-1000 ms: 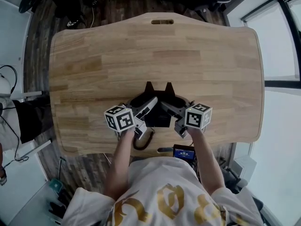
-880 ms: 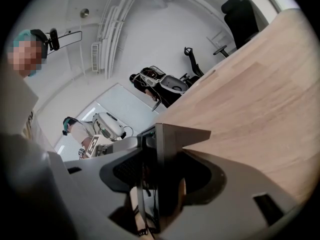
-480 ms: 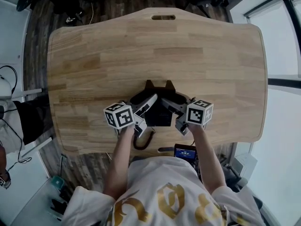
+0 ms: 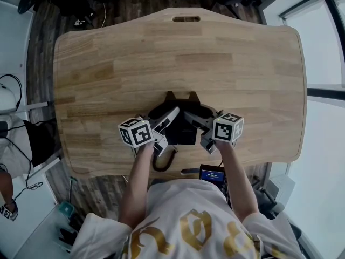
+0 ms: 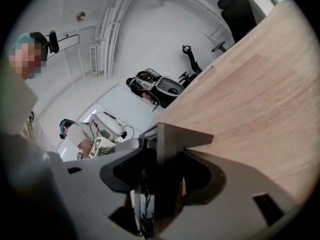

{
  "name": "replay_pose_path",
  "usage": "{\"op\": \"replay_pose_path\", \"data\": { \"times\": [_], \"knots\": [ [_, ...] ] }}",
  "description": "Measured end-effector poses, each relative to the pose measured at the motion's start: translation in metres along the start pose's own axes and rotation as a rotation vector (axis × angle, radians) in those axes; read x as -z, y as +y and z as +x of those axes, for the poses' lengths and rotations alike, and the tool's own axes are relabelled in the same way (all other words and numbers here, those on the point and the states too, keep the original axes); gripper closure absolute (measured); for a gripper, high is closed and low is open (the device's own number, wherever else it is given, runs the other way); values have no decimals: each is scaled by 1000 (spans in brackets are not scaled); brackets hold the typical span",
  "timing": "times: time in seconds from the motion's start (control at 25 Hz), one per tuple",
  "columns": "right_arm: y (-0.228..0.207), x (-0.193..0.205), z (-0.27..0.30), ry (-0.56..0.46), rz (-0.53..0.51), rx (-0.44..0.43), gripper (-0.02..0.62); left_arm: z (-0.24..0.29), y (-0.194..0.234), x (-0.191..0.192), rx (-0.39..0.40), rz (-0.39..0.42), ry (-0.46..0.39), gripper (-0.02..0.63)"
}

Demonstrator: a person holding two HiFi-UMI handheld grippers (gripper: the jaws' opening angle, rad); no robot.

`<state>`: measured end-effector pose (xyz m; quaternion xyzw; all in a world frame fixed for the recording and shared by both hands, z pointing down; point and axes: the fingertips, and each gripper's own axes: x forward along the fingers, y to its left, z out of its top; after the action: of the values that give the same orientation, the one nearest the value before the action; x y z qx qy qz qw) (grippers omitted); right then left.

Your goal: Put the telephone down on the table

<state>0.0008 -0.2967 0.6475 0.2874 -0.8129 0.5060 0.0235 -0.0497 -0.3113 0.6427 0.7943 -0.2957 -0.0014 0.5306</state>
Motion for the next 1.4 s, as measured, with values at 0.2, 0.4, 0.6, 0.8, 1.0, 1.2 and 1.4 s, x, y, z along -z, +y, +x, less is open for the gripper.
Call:
{"op": "replay_pose_path", "data": {
  "times": [0.2, 0.4, 0.6, 0.8, 1.0, 1.2, 1.4],
  "knots": [
    [1, -1, 0, -3, 9, 14, 360, -1, 0, -2, -15, 23, 2, 348],
    [2, -3, -2, -17, 24, 23, 360, -1, 0, -3, -29, 27, 14, 350],
    [0, -3, -7, -28, 17, 70, 360, -6, 1, -7, -74, 34, -8, 340],
    [-3, -5, -21, -43, 7, 125, 360, -17, 0, -16, -106, 48, -45, 330],
    [3, -18, -43, -129, -3, 158, 360, -32, -12, -24, -129, 96, -80, 330],
    [21, -24, -60, -199, -51, 190, 360, -51, -37, -31, -135, 187, -108, 330],
    [45, -20, -77, -243, -145, 241, 386, -60, -66, -21, -112, 301, -67, 345]
  ]
}}
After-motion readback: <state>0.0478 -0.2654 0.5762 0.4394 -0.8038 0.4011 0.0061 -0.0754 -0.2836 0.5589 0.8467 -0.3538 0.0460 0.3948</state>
